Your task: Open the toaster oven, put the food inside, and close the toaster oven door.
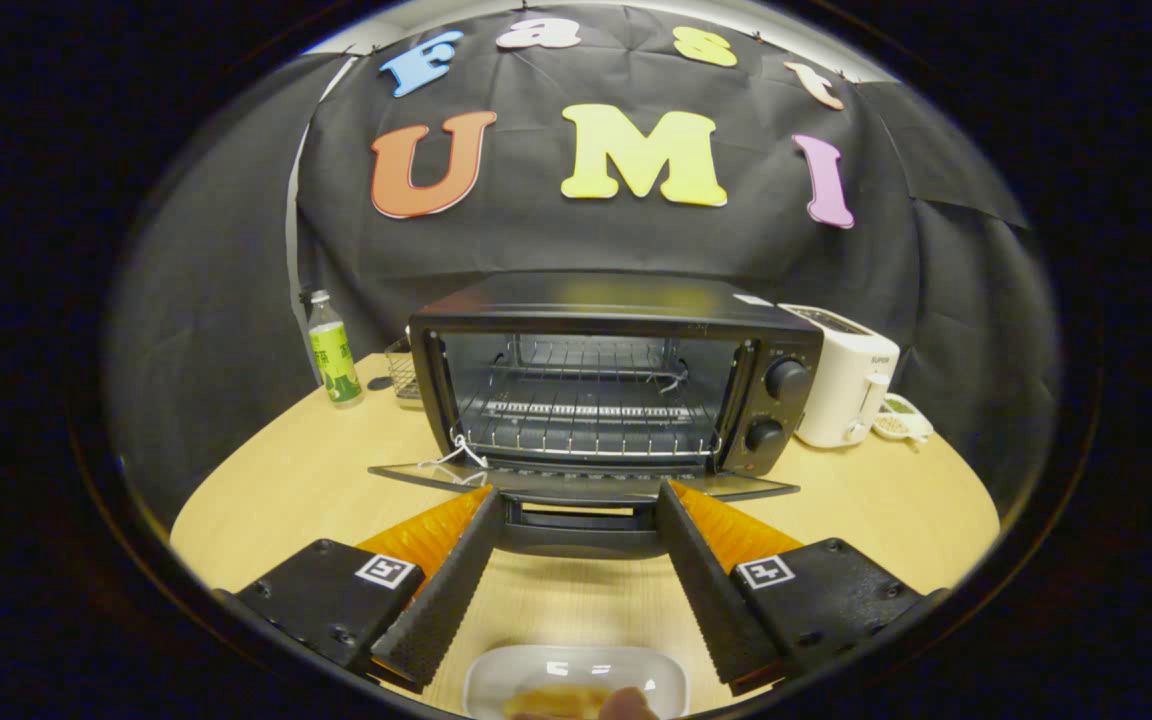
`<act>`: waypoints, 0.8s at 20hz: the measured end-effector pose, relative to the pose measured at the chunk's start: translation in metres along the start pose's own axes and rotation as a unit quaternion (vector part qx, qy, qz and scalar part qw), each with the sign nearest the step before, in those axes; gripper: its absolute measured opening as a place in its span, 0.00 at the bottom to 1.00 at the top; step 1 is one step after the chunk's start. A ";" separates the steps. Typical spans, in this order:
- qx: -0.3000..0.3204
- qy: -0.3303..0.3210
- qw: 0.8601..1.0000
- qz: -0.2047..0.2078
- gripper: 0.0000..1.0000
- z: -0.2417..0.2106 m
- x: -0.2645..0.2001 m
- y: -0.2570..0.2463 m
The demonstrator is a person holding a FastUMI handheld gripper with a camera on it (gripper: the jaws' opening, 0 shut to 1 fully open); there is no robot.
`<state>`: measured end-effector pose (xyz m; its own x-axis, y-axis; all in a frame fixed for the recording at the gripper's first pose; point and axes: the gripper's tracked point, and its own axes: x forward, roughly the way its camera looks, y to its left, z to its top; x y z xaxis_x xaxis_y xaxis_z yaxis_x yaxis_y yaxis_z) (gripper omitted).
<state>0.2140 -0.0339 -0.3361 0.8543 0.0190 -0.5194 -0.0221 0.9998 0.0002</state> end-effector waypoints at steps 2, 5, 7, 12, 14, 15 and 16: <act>0.007 0.019 1.000 0.007 1.00 -0.011 -0.002 0.001; 0.009 0.044 0.999 0.016 1.00 -0.026 -0.002 0.001; 0.015 0.058 0.998 0.021 1.00 -0.033 -0.003 0.001; 0.030 0.101 0.994 0.023 0.99 -0.051 0.001 -0.003; 0.027 0.097 0.995 0.023 0.98 -0.047 0.000 -0.004; 0.024 0.094 0.995 0.024 0.98 -0.045 -0.001 -0.004; 0.021 0.094 0.995 0.025 0.98 -0.045 -0.003 -0.003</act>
<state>0.1880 -0.0380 -0.3734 0.7409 0.0712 -0.6679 -0.0372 0.9972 0.0650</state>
